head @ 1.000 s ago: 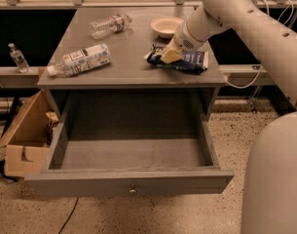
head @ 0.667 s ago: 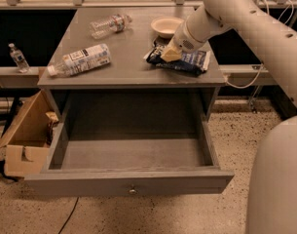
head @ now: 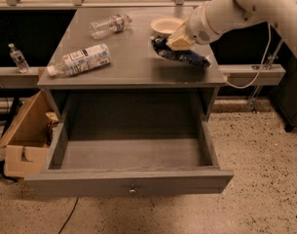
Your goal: Place blue chip bag into top drawer
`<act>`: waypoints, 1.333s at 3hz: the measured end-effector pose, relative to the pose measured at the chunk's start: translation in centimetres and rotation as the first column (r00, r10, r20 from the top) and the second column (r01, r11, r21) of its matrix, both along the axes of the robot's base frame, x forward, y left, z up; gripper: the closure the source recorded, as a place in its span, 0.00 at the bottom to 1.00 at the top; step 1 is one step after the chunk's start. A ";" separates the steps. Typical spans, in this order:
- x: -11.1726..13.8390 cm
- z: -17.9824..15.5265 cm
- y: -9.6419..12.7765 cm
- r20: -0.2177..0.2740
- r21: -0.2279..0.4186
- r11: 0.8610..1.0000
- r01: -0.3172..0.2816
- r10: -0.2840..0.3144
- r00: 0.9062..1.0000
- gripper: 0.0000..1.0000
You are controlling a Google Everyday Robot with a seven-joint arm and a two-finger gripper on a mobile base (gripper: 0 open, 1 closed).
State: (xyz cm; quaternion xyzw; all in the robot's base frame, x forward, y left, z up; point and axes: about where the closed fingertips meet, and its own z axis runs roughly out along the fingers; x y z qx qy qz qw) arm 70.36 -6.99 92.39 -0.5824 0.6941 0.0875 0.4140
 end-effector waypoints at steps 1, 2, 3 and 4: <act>-2.5 2.2 -0.3 0.038 0.074 0.996 -0.050 0.047 0.998 1.00; -2.9 2.2 -0.4 0.036 0.083 0.995 -0.057 0.054 0.998 1.00; -3.4 1.7 -0.3 0.025 0.087 0.994 -0.072 0.071 0.997 1.00; -7.0 1.5 0.5 0.038 0.114 0.985 -0.130 0.126 0.991 1.00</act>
Offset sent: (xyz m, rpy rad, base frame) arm -0.0228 -0.0025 0.0201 0.0667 -0.0326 0.0439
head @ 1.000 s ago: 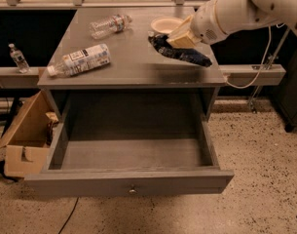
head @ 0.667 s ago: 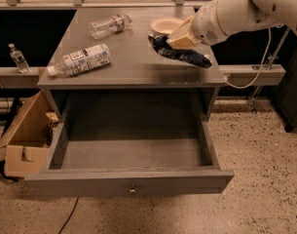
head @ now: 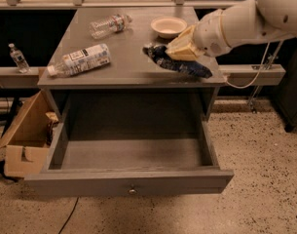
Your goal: Place blue chip bag into top drawer
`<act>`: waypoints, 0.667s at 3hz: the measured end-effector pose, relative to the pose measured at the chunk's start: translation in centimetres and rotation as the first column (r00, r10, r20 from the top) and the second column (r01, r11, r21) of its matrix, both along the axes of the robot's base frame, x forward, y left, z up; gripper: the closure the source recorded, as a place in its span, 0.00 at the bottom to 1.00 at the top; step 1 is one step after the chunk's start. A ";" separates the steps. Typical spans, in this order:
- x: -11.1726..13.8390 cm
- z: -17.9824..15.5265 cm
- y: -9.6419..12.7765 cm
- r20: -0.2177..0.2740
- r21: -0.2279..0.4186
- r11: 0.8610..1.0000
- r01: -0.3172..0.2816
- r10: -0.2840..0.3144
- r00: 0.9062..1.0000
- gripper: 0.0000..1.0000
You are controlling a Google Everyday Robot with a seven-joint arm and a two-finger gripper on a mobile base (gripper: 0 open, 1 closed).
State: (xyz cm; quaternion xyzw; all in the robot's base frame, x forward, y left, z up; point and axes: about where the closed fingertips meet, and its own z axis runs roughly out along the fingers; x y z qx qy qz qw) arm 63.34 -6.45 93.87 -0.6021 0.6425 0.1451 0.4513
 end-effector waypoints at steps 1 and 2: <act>-5.7 -2.4 1.7 -0.015 -0.002 0.998 -0.068 0.068 0.998 1.00; -8.8 -5.7 2.7 -0.062 -0.031 0.996 -0.086 0.084 0.995 1.00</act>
Offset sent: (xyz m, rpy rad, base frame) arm -0.1221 0.0333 -0.0933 -0.0653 0.1108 0.0961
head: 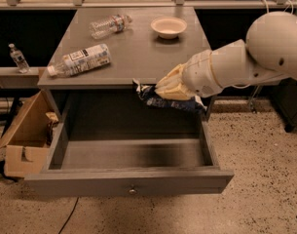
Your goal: Place blue chip bag into top drawer
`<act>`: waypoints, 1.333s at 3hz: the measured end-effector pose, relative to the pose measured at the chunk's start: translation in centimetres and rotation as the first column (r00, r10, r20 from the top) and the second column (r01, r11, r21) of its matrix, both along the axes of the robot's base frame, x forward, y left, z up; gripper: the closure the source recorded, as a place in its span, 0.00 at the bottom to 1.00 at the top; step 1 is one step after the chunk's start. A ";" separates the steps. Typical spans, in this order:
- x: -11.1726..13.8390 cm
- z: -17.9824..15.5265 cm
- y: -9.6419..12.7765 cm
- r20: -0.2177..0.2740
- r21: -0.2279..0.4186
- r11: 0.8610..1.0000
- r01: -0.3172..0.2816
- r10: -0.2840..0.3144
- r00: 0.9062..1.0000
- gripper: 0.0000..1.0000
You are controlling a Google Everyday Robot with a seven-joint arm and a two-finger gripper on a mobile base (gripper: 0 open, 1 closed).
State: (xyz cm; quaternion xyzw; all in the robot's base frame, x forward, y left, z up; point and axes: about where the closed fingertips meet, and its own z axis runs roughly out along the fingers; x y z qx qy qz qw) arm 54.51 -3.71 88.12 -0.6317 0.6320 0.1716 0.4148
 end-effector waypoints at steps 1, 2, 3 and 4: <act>-2.1 -3.9 0.5 -0.053 -0.043 0.999 0.002 -0.004 0.999 1.00; -2.9 -7.4 1.0 -0.080 -0.053 0.998 0.017 -0.021 0.997 1.00; -2.9 -7.5 1.0 -0.081 -0.053 0.998 0.017 -0.021 0.997 1.00; -2.3 -10.7 2.6 -0.124 -0.043 0.999 0.020 -0.025 0.992 1.00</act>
Offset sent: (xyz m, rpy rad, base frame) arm -0.0355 0.0098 -0.1137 -0.0579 0.1095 -0.0500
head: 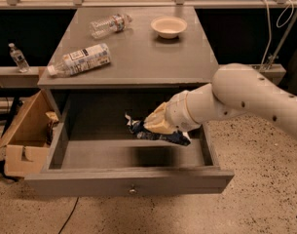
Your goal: Place blue chip bag into top drawer
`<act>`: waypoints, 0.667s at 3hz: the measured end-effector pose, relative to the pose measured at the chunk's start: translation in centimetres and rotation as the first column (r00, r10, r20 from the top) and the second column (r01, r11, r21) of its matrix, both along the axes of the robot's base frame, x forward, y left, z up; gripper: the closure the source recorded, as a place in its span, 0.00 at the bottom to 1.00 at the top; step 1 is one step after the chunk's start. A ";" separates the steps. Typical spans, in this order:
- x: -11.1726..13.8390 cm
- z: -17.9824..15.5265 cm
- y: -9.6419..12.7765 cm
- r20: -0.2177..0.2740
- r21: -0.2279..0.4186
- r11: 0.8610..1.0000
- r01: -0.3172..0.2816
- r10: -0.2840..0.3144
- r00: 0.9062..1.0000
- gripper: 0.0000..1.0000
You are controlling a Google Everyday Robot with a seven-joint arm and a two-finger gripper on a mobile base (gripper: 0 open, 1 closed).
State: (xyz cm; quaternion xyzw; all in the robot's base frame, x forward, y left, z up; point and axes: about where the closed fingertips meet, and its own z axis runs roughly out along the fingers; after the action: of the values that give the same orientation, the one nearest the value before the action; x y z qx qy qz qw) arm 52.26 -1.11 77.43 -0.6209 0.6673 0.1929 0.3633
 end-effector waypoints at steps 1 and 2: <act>1.9 -4.3 2.8 -0.038 -0.003 0.999 0.037 -0.037 0.999 0.98; 3.6 -6.4 4.3 -0.050 0.012 0.996 0.086 -0.085 0.995 0.75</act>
Offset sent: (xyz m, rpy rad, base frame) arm 0.0559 0.0558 -0.0861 0.0302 0.0610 -0.1469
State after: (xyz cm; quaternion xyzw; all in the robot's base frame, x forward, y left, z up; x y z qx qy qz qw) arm 55.86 3.22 71.07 -0.5843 0.7007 0.1972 0.3587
